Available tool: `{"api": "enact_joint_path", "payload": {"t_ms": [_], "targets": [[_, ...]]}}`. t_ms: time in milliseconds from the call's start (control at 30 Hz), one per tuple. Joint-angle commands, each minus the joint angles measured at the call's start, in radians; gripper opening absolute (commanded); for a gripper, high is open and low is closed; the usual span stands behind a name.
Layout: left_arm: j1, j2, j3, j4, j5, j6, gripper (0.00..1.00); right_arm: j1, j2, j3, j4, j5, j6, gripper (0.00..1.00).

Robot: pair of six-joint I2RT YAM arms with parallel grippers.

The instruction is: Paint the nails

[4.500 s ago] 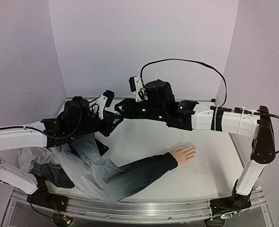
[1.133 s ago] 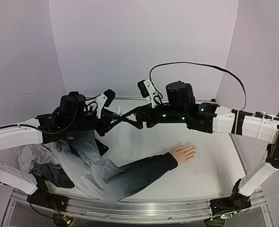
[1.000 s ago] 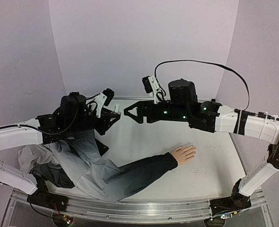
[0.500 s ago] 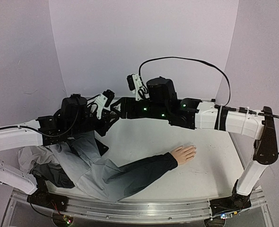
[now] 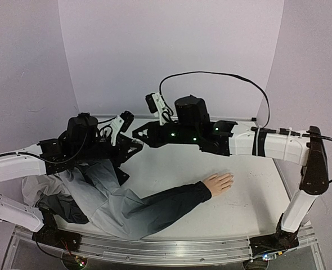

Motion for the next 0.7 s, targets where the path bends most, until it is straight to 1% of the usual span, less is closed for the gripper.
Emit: {"api": "enact_joint_path", "payload": {"t_ms": [0, 33, 67, 100, 167, 367, 467, 500, 533, 600, 667], "targets": [[0.041, -0.035, 0.039, 0.113, 0.633, -0.034, 0.00, -0.053, -0.125, -0.158, 0.189, -0.536, -0.238, 0.00], [0.045, -0.025, 0.049, 0.113, 0.782, -0.027, 0.00, -0.065, -0.133, -0.184, 0.197, -0.729, -0.295, 0.00], [0.045, -0.017, 0.055, 0.113, 0.886, -0.015, 0.00, -0.067, -0.137, -0.200, 0.197, -0.871, -0.345, 0.00], [0.045, -0.012, 0.059, 0.114, 0.939, -0.010, 0.00, -0.068, -0.144, -0.212, 0.196, -0.927, -0.360, 0.00], [0.048, -0.005, 0.064, 0.114, 0.960, 0.000, 0.00, -0.070, -0.156, -0.226, 0.186, -0.946, -0.371, 0.00], [0.048, 0.001, 0.062, 0.114, 0.806, 0.032, 0.00, -0.072, -0.186, -0.261, 0.192, -0.848, -0.371, 0.00], [0.048, 0.014, 0.060, 0.112, 0.726, 0.036, 0.00, -0.074, -0.198, -0.258, 0.192, -0.769, -0.354, 0.00], [0.048, 0.013, 0.057, 0.111, 0.692, 0.038, 0.00, -0.076, -0.204, -0.258, 0.191, -0.727, -0.341, 0.07], [0.049, 0.012, 0.052, 0.112, 0.657, 0.044, 0.00, -0.077, -0.213, -0.259, 0.191, -0.679, -0.326, 0.18], [0.047, 0.005, 0.044, 0.110, 0.557, 0.051, 0.00, -0.079, -0.233, -0.262, 0.181, -0.544, -0.284, 0.49], [0.046, -0.007, 0.036, 0.109, 0.433, 0.057, 0.00, -0.085, -0.256, -0.269, 0.159, -0.386, -0.232, 0.64]]}}
